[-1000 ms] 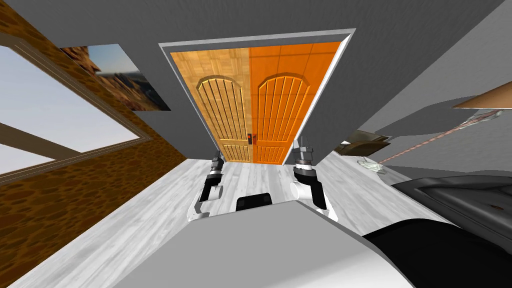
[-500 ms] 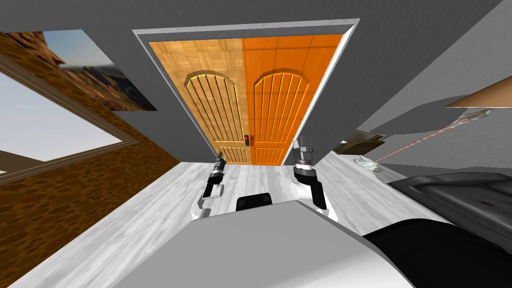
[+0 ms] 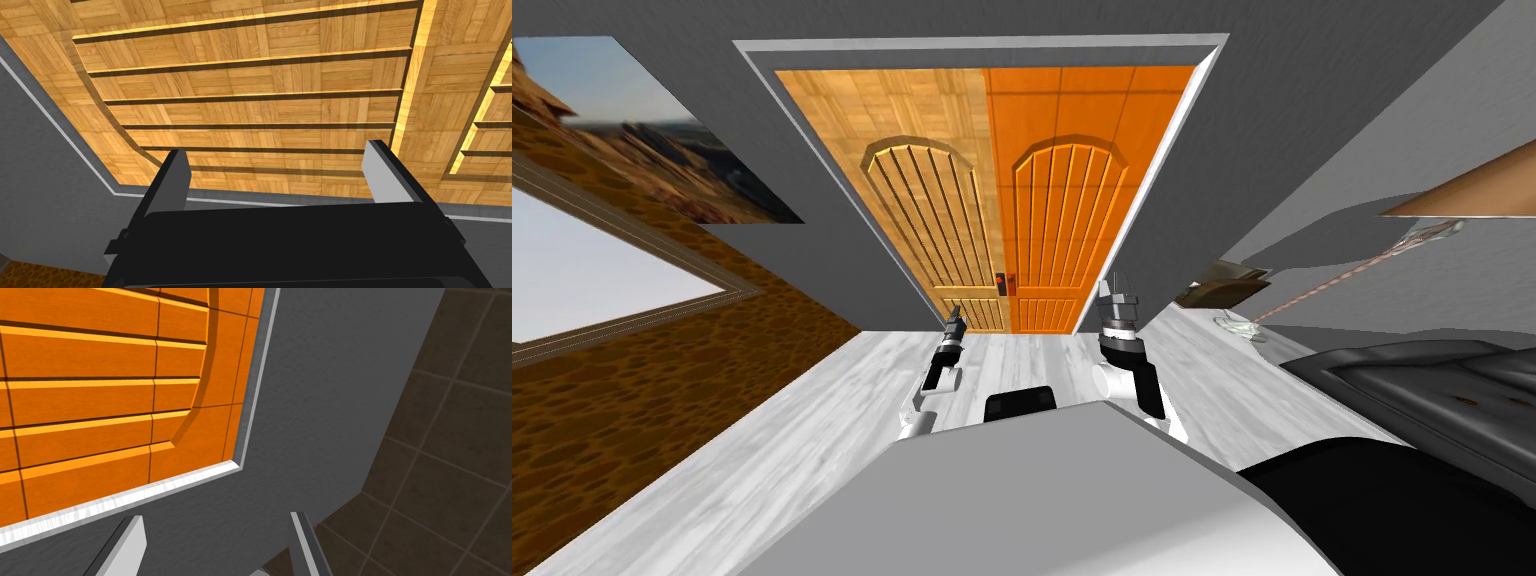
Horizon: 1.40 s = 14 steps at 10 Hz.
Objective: Pull the door open
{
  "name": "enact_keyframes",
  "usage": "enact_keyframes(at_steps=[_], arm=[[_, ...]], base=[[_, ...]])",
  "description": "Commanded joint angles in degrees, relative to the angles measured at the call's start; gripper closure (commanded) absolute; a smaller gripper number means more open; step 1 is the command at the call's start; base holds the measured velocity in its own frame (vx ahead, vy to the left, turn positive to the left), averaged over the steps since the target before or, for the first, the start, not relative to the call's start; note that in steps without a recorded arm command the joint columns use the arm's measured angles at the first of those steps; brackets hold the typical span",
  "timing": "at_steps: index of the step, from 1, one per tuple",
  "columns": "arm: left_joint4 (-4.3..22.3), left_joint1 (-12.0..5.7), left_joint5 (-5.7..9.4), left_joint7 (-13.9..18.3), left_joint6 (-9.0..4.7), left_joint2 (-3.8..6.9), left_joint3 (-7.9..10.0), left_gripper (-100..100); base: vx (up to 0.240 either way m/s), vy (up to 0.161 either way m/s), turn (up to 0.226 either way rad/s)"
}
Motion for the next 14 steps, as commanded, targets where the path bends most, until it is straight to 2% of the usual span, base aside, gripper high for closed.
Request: enact_keyframes(at_steps=[1, 4, 5, 9, 14], arm=[[1.69, -1.03, 0.26, 0.34, 0.46, 0.21, -0.09, -100], [4.88, -2.63, 0.73, 0.94, 0.77, 0.58, -0.28, -100], [6.91, -3.65, 1.03, 1.33, 0.97, 0.8, -0.41, -100], [12.32, -6.42, 1.82, 2.36, 1.5, 1.33, -0.75, -100], [17.08, -8.91, 2.51, 3.27, 1.96, 1.72, -1.09, -100]], base=[[0.115, -0.04, -0.051], [0.111, -0.037, -0.053], [0.146, -0.059, -0.091], [0.156, -0.034, -0.063], [0.14, -0.023, -0.05]])
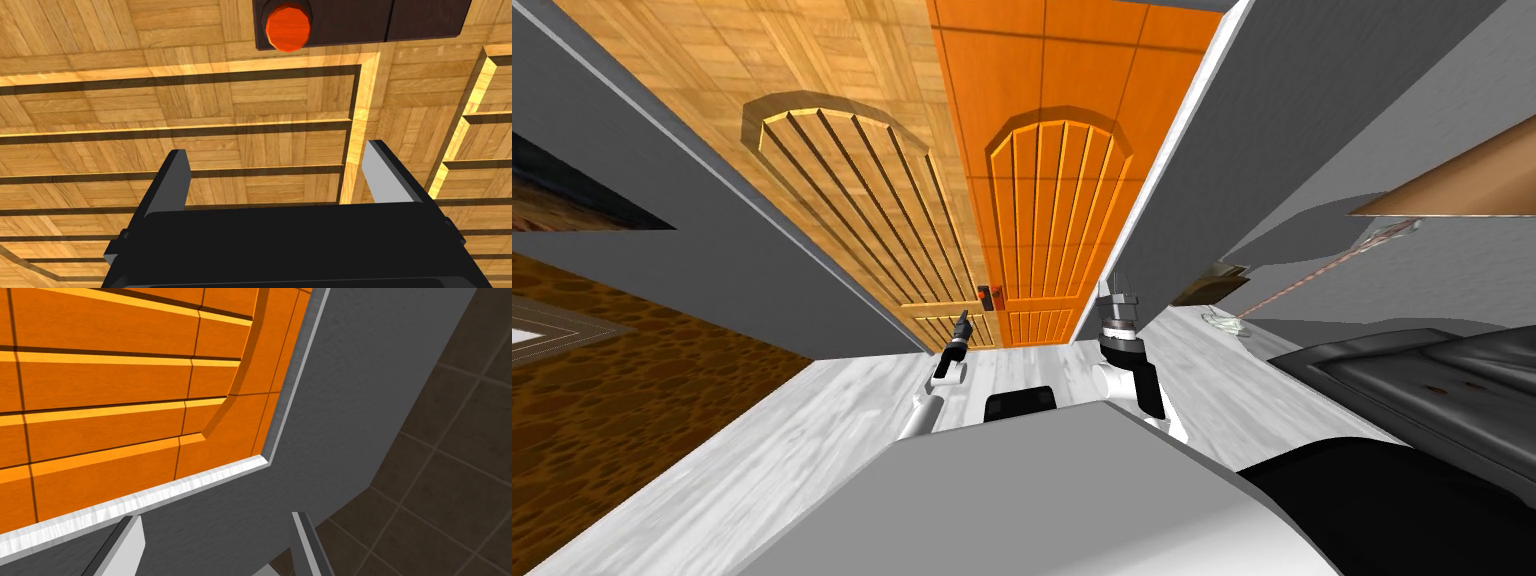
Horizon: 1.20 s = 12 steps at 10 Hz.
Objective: Pull the door open
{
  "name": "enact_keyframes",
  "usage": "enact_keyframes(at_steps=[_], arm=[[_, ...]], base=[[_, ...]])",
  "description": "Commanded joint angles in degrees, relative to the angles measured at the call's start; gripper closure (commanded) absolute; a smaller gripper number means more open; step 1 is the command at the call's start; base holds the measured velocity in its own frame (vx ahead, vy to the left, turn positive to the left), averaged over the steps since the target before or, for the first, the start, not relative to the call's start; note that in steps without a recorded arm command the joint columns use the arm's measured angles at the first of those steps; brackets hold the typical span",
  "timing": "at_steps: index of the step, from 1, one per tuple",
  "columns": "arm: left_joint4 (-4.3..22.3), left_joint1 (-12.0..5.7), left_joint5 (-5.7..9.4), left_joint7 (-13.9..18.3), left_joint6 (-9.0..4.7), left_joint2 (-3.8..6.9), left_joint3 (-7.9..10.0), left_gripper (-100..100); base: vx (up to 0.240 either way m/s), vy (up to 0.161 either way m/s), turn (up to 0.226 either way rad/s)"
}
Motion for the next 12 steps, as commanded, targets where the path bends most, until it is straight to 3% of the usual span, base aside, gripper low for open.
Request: enact_keyframes(at_steps=[1, 3, 4, 5, 7, 8, 9, 11, 12], arm=[[1.7, -0.93, 0.23, 0.31, 0.12, 0.08, -0.11, -100], [3.42, -1.94, 0.47, 0.65, 0.28, 0.16, -0.28, -100], [2.62, -1.51, 0.39, 0.51, 0.34, 0.13, -0.23, -100], [3.76, -0.6, 0.96, 1.08, 0.22, 1.9, 1.39, -100], [4.93, 0.23, 1.59, 1.72, -0.02, 3.83, 3.11, -100], [5.37, 0.51, 1.83, 1.97, -0.12, 4.54, 3.72, -100], [5.37, 0.51, 1.83, 1.97, -0.12, 4.54, 3.72, -100], [6.9, 1.34, 2.69, 2.92, -0.52, 7.05, 5.82, -100], [6.9, 1.34, 2.69, 2.92, -0.52, 7.05, 5.82, -100]], base=[[0.16, -0.028, -0.064], [0.162, -0.017, -0.053], [0.072, 0.0, -0.008], [-0.038, 0.009, 0.086], [-0.068, 0.021, 0.028], [-0.039, 0.015, -0.004], [-0.017, 0.0, 0.005], [0.01, -0.008, -0.012], [0.024, -0.007, -0.003]])
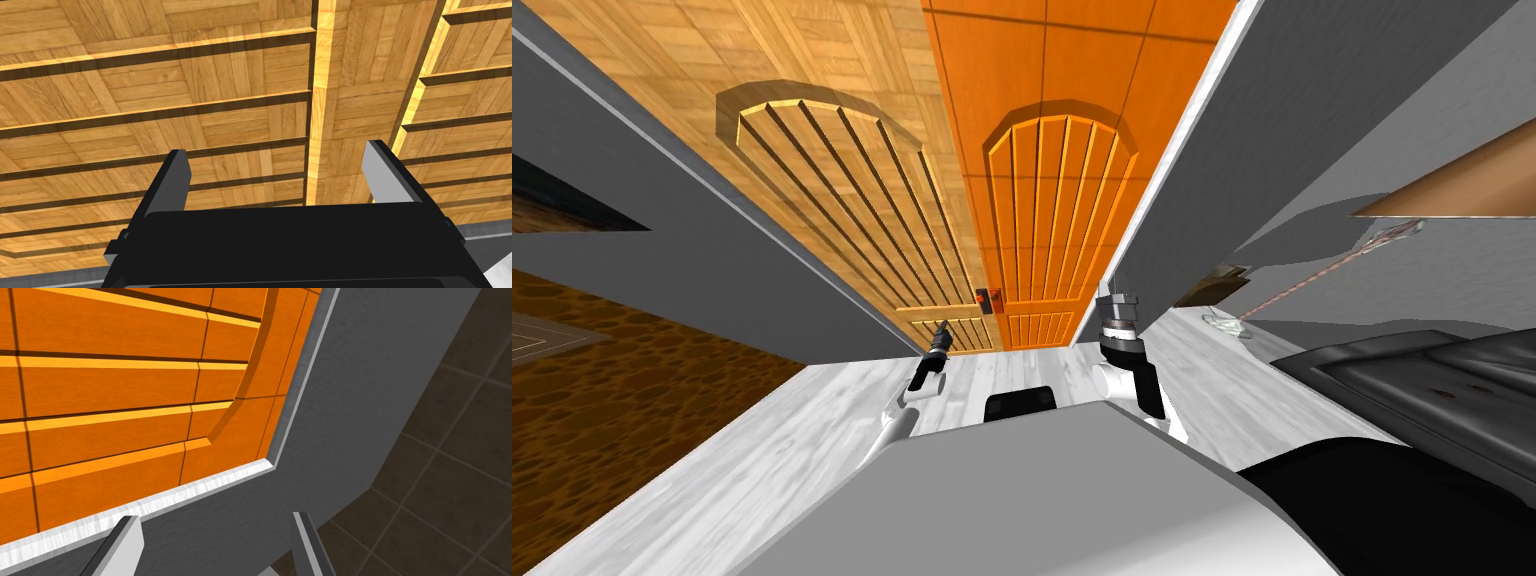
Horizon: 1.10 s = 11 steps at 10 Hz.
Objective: Pull the door open
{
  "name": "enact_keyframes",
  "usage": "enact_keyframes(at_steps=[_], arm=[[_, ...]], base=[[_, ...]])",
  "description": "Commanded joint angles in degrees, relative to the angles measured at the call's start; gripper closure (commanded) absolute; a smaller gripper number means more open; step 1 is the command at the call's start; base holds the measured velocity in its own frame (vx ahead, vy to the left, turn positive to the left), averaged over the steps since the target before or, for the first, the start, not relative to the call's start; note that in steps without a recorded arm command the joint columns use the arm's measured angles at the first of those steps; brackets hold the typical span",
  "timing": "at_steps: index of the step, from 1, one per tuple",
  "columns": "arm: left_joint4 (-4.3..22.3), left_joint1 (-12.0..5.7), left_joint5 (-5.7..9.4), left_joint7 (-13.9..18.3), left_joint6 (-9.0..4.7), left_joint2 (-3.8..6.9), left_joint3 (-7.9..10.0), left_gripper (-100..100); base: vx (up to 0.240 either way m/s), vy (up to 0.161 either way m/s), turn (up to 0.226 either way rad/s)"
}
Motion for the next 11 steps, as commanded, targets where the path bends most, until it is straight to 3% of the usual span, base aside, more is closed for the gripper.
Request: enact_keyframes(at_steps=[1, 2, 4, 5, 8, 11], arm=[[1.58, -0.56, 0.18, 0.18, -0.69, 0.51, 0.49, -100], [2.54, -0.27, 0.75, 0.87, -1.04, 2.05, 1.66, -100], [3.47, -0.45, 1.37, 1.77, -1.57, 3.5, 2.51, -100], [3.61, -0.65, 1.49, 1.99, -1.73, 3.71, 2.53, -100], [3.6, -1.8, 1.64, 2.53, -2.21, 3.57, 1.78, -100], [2.85, -3.69, 1.43, 2.8, -2.67, 2.19, -0.21, -100]], base=[[0.023, -0.003, -0.009], [0.063, -0.006, -0.078], [0.127, 0.007, -0.099], [0.16, 0.009, -0.13], [0.154, -0.029, -0.119], [0.222, -0.086, -0.189]])
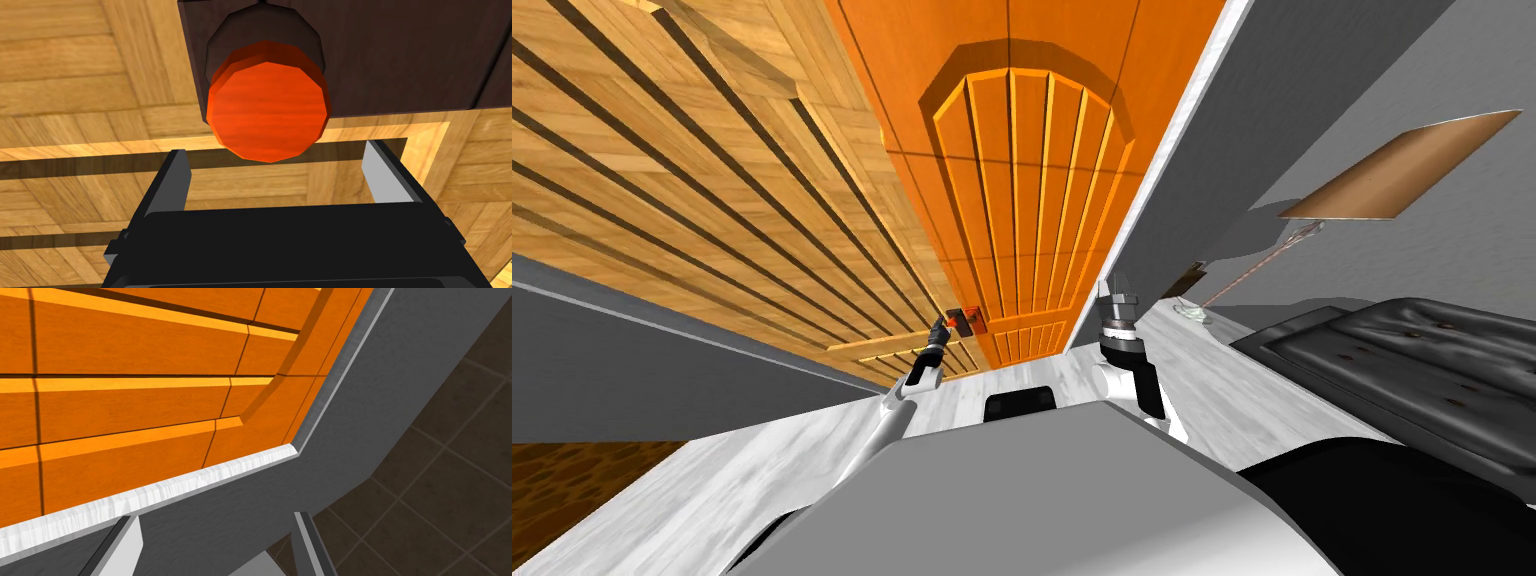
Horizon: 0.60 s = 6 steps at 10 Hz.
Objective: Pull the door open
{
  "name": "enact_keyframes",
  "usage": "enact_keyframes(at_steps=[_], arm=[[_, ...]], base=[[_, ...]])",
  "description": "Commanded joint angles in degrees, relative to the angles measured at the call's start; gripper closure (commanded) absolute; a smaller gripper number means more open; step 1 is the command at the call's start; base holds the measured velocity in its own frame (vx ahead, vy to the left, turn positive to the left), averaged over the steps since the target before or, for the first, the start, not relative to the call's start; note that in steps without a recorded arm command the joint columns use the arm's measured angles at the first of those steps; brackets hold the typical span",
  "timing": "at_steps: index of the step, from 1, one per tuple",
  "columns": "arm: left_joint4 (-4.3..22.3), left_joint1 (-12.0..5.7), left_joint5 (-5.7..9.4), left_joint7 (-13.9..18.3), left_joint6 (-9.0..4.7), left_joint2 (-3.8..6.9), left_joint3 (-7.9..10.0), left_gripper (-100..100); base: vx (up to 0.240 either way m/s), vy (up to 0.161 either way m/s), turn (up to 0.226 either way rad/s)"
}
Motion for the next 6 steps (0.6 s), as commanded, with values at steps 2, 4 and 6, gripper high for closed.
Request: enact_keyframes(at_steps=[2, 4, 6], arm=[[0.0, 0.0, 0.0, 0.0, 0.0, 0.0, 0.0, 100], [0.0, 0.0, 0.0, 0.0, 0.0, 0.0, 0.0, 100], [0.0, 0.0, 0.0, 0.0, 0.0, 0.0, 0.0, 100]], base=[[0.044, -0.029, 0.003], [-0.032, 0.023, -0.017], [-0.018, 0.003, -0.002]])
